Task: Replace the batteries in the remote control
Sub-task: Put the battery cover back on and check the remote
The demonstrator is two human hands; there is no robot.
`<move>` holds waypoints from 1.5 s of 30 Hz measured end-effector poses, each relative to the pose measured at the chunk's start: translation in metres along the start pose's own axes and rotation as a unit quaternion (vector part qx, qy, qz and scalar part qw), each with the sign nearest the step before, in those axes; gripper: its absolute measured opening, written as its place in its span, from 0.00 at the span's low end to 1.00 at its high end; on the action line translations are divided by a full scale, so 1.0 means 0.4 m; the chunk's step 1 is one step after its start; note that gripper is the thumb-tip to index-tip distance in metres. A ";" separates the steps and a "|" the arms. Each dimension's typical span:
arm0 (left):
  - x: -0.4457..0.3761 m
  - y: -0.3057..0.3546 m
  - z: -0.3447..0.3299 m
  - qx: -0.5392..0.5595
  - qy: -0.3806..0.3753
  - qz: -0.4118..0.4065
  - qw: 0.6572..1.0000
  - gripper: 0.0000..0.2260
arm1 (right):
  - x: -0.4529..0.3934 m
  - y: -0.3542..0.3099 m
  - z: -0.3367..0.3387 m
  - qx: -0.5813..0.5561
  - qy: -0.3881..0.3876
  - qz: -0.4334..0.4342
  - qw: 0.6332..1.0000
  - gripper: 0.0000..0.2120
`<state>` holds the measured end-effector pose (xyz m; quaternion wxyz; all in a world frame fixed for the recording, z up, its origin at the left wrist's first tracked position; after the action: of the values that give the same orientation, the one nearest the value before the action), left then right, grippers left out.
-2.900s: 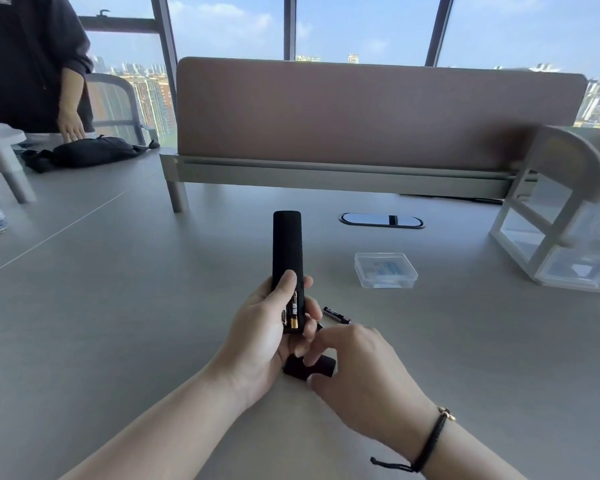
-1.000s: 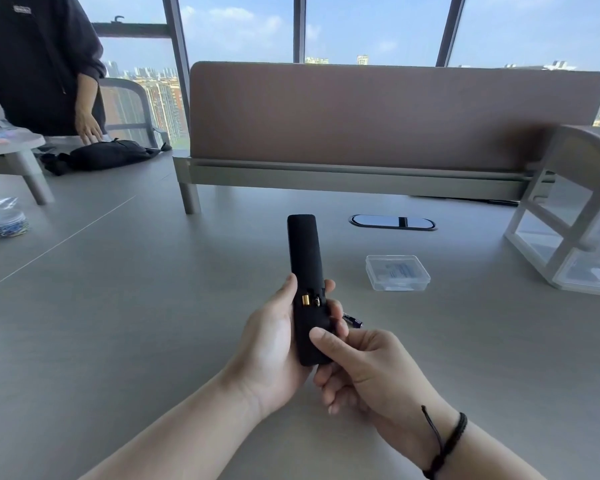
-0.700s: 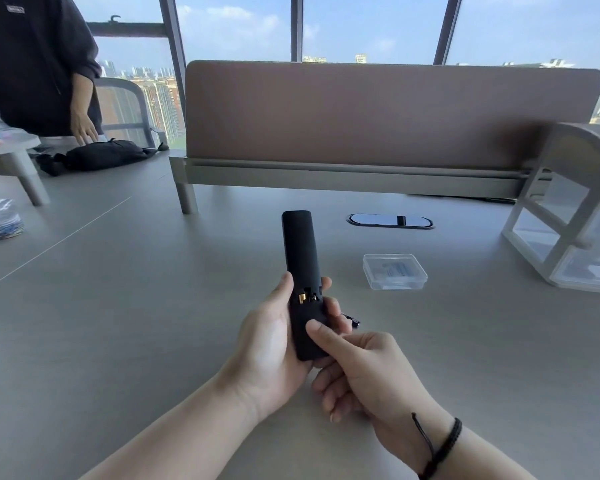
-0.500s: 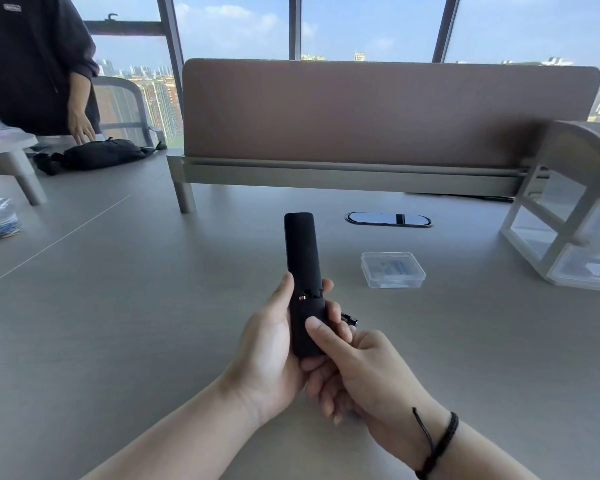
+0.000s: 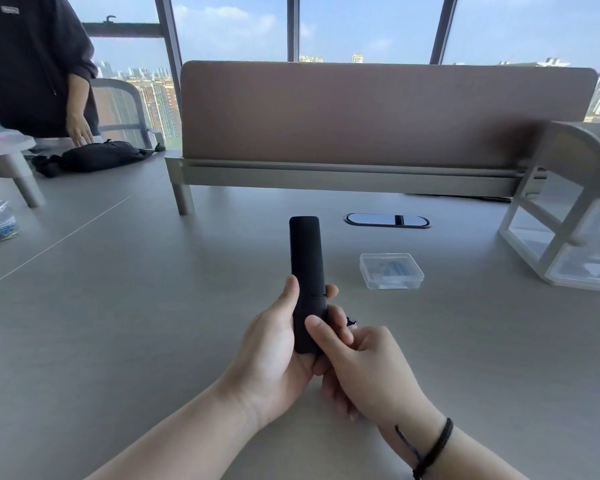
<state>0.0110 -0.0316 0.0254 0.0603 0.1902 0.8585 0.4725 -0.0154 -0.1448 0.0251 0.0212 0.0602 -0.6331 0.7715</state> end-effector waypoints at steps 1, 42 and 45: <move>0.000 0.002 0.001 -0.010 0.001 -0.001 1.000 0.24 | 0.000 0.001 0.001 0.014 0.000 0.015 1.000 0.27; -0.005 -0.009 0.009 0.145 -0.025 0.077 0.986 0.21 | -0.027 0.009 0.038 0.346 0.063 0.351 0.868 0.17; -0.007 -0.009 0.014 0.152 -0.037 0.079 0.985 0.22 | -0.027 0.013 0.042 0.340 0.060 0.360 0.867 0.18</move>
<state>0.0141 -0.0300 0.0191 0.0246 0.2817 0.8996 0.3329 -0.0041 -0.1617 0.0220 -0.2415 -0.2151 -0.3068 0.8951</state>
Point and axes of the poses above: each hand's wrist, its own x-axis away from the middle knuckle, its own z-axis out of the back of the hand, y = z × x, the point moved 1 cm from there along -x, towards the middle knuckle, and after that the axes turned 3 degrees about -y, right-handed, at the moved point
